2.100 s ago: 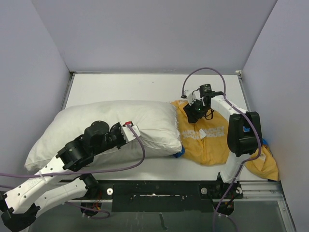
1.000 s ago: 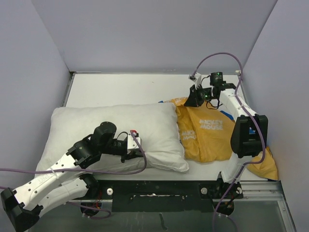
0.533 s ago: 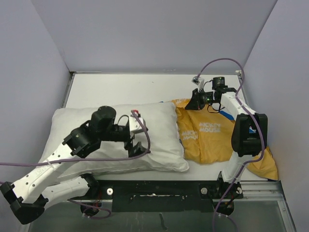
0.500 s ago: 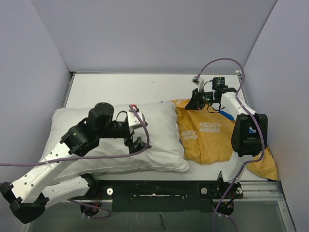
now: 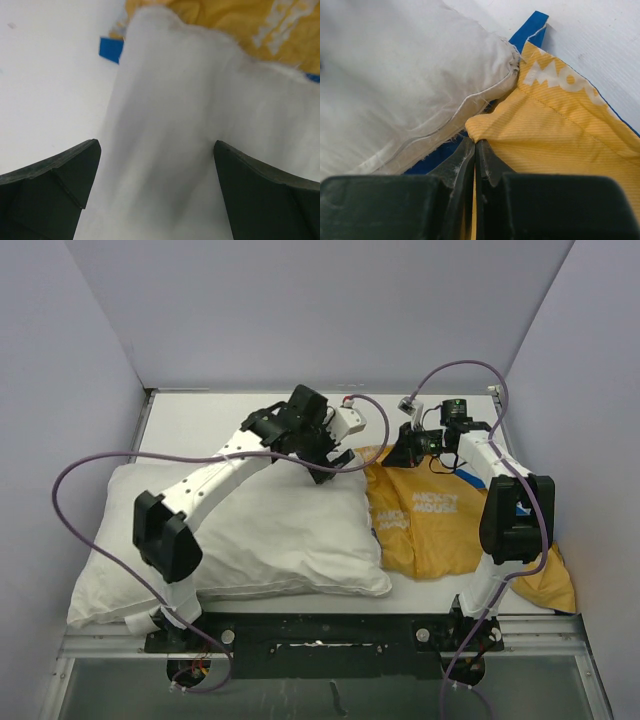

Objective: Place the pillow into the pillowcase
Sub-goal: Pick up the pillow at the center of the board, then stuff the pillow into the pillowcase.

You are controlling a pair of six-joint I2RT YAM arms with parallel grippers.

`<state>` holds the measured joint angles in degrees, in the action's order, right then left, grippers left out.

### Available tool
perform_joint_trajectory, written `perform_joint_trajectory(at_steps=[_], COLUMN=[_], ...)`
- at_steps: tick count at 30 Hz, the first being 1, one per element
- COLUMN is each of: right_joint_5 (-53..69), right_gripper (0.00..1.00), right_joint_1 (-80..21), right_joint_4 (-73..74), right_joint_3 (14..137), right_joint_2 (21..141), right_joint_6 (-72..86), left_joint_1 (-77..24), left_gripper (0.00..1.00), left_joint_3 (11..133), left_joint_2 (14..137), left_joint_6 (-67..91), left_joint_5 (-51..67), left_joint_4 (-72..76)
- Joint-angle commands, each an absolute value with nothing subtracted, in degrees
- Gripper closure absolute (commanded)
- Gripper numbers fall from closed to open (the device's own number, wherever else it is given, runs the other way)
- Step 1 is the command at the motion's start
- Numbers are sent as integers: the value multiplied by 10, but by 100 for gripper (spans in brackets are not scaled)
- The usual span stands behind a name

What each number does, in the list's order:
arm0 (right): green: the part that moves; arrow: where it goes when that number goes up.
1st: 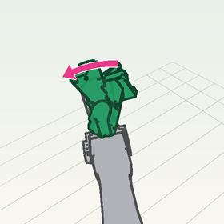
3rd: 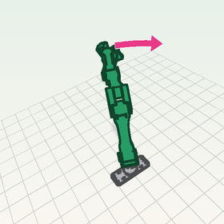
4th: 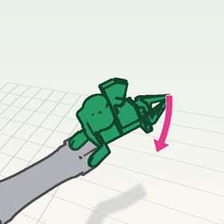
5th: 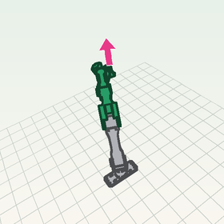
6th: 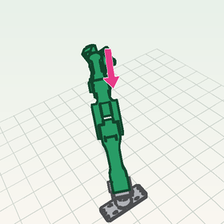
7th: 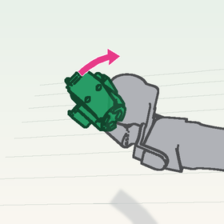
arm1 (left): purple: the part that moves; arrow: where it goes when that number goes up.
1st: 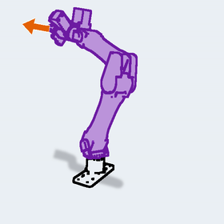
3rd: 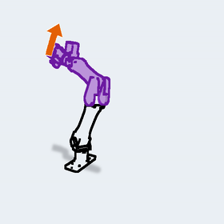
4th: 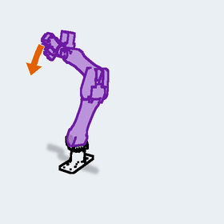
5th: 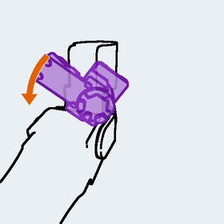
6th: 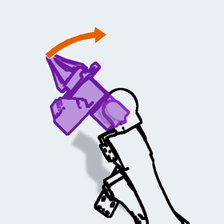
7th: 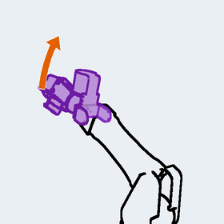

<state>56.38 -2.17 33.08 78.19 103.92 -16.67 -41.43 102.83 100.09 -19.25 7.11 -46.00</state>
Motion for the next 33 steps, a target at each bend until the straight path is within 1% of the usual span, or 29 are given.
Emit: perform_joint_trajectory(at_steps=[1,4,5,6,7,8,9,10,12,15,17,20,22,26,33], right_joint_5=[595,596,596,596,595,595,595,595,597,602,606,616,609,587,575], right_gripper=[100,100,100,100,100,100,100,100,100,100,100,100,100,100,100], right_joint_1=[-18,-19,-18,-18,-18,-18,-18,-19,-19,-19,-19,-24,-31,-50,-65], right_joint_4=[315,314,314,313,313,312,311,310,308,305,301,286,277,276,305], right_joint_3=[787,787,787,787,787,787,787,787,787,787,789,793,797,824,884], right_joint_2=[1020,1021,1021,1022,1022,1023,1023,1023,1022,1017,1010,992,978,963,956], right_joint_6=[-165,-162,-161,-160,-159,-157,-156,-154,-150,-143,-136,-105,-94,-81,-82], left_joint_1=[-377,-356,-349,-344,-339,-336,-332,-329,-324,-329,-344,-382,-392,-398,-402], left_gripper=[2,3,7,17,30,52,81,100,100,100,100,100,100,100,100], left_joint_3=[1065,1069,1070,1070,1070,1072,1075,1082,1089,1077,1047,988,970,973,978], left_joint_2=[1057,1092,1099,1105,1108,1110,1109,1109,1096,1042,994,927,904,896,915], left_joint_6=[-226,-209,-202,-196,-190,-185,-180,-178,-180,-183,-186,-192,-187,-179,-197], left_joint_5=[76,99,120,147,177,204,219,232,257,311,340,350,365,401,379], left_joint_4=[-543,-554,-557,-560,-564,-566,-567,-570,-570,-539,-496,-418,-401,-421,-461])
